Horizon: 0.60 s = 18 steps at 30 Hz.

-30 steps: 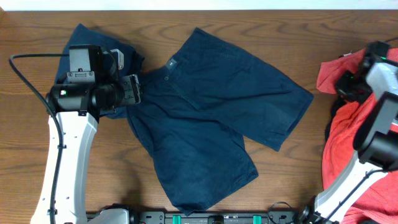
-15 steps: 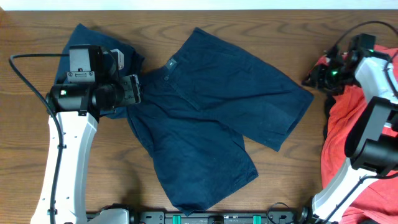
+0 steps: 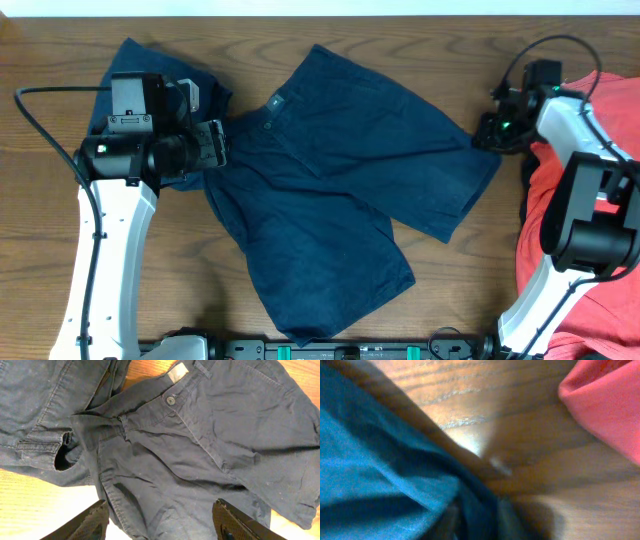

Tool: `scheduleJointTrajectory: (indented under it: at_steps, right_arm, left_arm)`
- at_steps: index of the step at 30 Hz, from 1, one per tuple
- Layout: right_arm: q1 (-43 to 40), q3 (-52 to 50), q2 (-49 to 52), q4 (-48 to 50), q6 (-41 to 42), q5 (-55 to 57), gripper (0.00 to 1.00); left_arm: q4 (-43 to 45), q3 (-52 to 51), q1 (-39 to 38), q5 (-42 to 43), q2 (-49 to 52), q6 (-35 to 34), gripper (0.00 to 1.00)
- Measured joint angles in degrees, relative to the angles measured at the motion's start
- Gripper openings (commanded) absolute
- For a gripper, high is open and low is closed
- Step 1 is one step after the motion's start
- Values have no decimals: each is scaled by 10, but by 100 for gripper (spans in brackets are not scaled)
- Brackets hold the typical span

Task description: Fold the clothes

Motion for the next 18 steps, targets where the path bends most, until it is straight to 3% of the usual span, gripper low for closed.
scheduleJointTrajectory:
  at_steps: [7,12,13,14,15,16,18]
  right_arm:
    - [9,-22,-2,100,26,5,1]
    - [-2,46,-1,211,88,0,5]
    - [-5,66,-1,236,99,0,26]
    - [-8,85,-1,251,108,2,58]
    - [-12,108,-2,260,112,3,80]
    - [-16,127,-2,263,115,3,87]
    - [-21,156,-4,249,122,4,92]
  left_arm:
    - [1,0,0,0,0,0,67]
    - [8,0,0,0,0,0,68]
    - [9,0,0,0,0,0,68]
    - [10,0,0,0,0,0,71]
    - [11,0,0,0,0,1,73]
    - [11,0,0,0,0,0,73]
    - [11,0,0,0,0,0,74]
